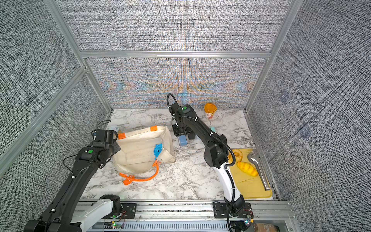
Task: Take the alarm clock out of the canvas bag
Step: Place the alarm at the center of the board.
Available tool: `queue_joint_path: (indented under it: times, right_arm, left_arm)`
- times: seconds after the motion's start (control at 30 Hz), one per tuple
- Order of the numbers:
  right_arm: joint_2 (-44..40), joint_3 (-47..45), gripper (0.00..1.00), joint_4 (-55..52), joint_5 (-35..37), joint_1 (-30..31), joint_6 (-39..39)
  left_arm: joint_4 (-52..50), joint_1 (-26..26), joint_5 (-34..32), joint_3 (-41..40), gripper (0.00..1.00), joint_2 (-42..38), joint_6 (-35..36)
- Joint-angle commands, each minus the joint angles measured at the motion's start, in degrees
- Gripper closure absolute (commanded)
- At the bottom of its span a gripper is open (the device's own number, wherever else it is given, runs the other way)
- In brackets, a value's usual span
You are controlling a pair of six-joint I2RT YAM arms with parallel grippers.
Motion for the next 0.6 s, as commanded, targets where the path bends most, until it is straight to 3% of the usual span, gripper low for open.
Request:
queue_joint_path:
  times: [0.0, 0.27, 0.57]
  right_arm:
    - [1.8, 1.7, 0.77, 2.2, 1.6, -0.5, 2.1]
    - [9.5, 10.5, 0.75, 2.8, -0.3, -2.5, 4.7]
    - [12.3, 10.5, 0.69, 4.5, -0.5, -3.2, 5.9]
  left_arm:
    - [2.1, 0.4, -2.9, -0.4, 1.0, -0.4, 0.7]
    - [5.7, 0.7, -1.6, -2.8, 1.0, -2.3, 2.5]
    - [7.5, 0.7, 0.1, -3.2, 1.0, -2.3, 3.6]
